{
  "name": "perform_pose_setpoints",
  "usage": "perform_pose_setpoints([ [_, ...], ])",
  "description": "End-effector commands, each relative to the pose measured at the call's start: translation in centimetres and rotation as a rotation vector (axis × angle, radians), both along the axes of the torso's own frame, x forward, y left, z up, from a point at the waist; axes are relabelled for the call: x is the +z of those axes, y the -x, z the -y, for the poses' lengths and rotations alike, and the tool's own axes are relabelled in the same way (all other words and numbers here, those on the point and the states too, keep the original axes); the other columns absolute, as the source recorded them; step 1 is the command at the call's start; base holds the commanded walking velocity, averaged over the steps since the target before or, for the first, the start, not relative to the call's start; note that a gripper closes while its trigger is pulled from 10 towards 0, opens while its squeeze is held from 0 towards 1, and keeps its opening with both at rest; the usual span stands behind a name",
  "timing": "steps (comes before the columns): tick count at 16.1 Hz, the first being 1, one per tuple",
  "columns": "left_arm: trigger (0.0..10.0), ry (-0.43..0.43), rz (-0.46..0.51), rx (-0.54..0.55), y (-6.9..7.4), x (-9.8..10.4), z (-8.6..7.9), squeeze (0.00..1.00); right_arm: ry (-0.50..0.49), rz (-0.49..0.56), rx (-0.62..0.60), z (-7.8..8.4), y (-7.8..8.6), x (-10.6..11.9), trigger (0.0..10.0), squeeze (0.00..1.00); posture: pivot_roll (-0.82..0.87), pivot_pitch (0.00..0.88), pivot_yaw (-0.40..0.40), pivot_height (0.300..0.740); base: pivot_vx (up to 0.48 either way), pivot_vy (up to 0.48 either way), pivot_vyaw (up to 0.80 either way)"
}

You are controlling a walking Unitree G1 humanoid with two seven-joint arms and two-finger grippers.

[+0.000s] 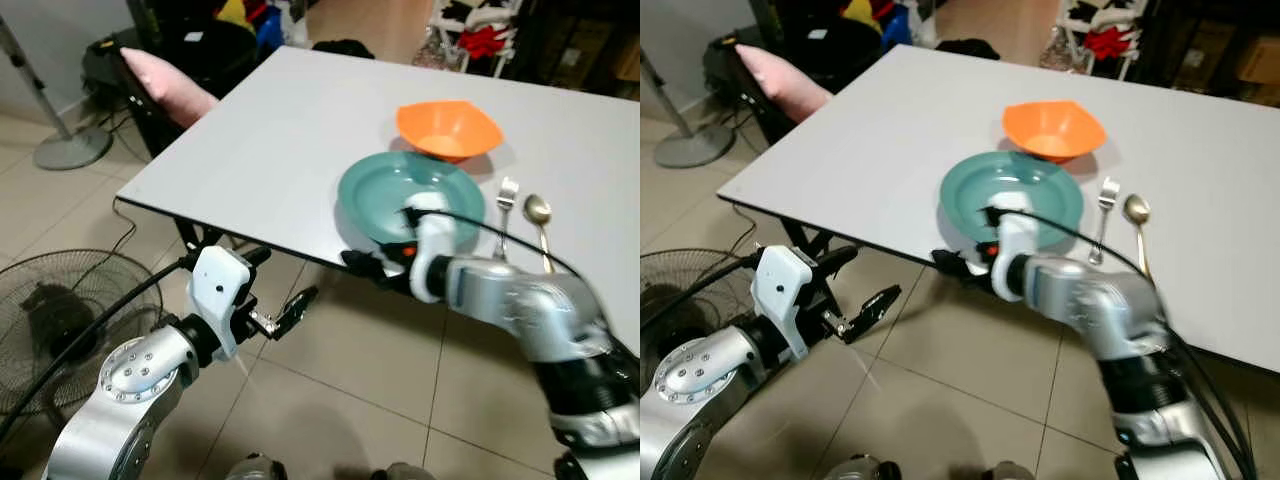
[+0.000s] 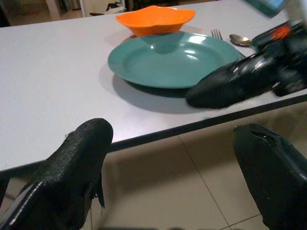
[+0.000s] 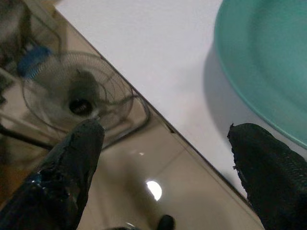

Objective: Setting the table

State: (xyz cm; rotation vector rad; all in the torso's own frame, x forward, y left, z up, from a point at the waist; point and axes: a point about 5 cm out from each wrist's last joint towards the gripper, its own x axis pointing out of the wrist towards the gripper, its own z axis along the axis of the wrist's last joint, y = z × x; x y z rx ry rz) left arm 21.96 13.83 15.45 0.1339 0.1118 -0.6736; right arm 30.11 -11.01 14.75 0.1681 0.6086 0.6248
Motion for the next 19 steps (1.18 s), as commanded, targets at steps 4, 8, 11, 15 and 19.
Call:
perform_pose_setpoints([
  [4, 10.0, -0.013, 0.008, 0.010, 0.2, 0.2, -0.2, 0.00, 0.070, 0.055, -0.025, 0.3, -1.6, -1.0, 10.0, 1.00, -0.15, 0.041, 0.042, 0.740, 0.000, 0.000, 0.00],
  [8, 10.0, -0.010, 0.011, 0.008, 0.3, 0.4, -0.1, 0.00, 0.086, 0.098, -0.032, 0.6, -2.2, -1.4, 10.0, 1.00, -0.14, 0.043, 0.043, 0.740, 0.000, 0.000, 0.00],
  [11, 10.0, 0.054, 0.014, 0.027, 0.8, 0.7, -0.2, 0.00, -0.034, 0.133, 0.049, 0.8, -0.4, 0.2, 10.0, 1.00, -0.14, 0.041, 0.038, 0.740, 0.000, 0.000, 0.00],
  [15, 10.0, 0.039, 0.059, 0.240, 0.1, 0.5, -0.9, 0.00, -0.135, 0.319, -0.055, 1.9, 1.9, 2.4, 10.0, 1.00, -0.14, 0.032, 0.044, 0.740, 0.000, 0.000, 0.00],
  [19, 10.0, 0.013, 0.119, 0.500, -1.5, 0.2, -0.9, 0.00, -0.049, 0.419, -0.261, 3.3, 3.6, 1.2, 10.0, 1.00, -0.15, 0.025, 0.057, 0.740, 0.000, 0.000, 0.00],
])
